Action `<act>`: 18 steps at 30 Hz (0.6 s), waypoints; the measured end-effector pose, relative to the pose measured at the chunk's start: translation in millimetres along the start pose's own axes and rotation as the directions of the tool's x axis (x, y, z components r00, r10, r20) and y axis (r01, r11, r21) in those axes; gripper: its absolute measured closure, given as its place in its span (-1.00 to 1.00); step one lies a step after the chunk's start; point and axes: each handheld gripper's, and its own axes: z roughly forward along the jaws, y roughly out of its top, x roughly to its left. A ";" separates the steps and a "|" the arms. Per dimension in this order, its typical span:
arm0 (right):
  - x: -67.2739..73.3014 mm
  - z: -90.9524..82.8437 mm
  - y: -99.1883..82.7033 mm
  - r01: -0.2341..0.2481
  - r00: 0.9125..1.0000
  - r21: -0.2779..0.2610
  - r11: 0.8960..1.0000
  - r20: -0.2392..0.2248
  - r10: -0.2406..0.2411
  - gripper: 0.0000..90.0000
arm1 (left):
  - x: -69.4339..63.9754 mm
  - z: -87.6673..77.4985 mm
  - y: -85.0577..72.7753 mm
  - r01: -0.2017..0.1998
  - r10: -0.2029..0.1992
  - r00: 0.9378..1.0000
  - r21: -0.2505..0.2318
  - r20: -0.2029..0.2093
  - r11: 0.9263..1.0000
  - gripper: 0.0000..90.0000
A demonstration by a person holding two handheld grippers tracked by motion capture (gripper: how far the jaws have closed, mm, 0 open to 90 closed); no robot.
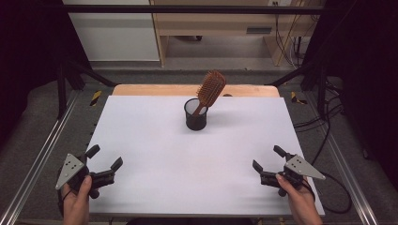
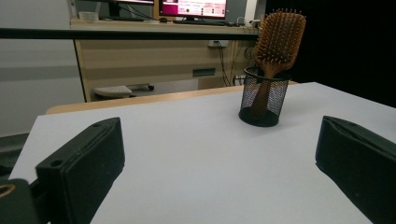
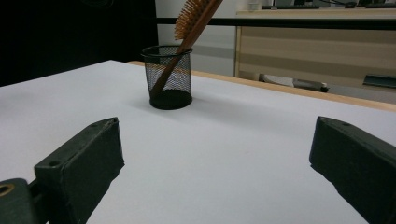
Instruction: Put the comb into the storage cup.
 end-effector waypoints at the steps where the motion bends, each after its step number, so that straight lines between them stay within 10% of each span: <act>1: 1.2 0.9 -0.5 -0.001 1.000 0.003 1.000 -0.005 0.001 -0.93 | -0.1 0.1 -0.2 0.001 -0.001 1.000 0.000 0.002 1.000 -0.96; 18: 13.0 20.1 -0.1 0.034 0.996 0.005 0.999 -0.078 -0.033 -0.94 | -2.8 1.3 -0.3 -0.004 0.005 0.999 -0.029 0.043 1.000 -0.96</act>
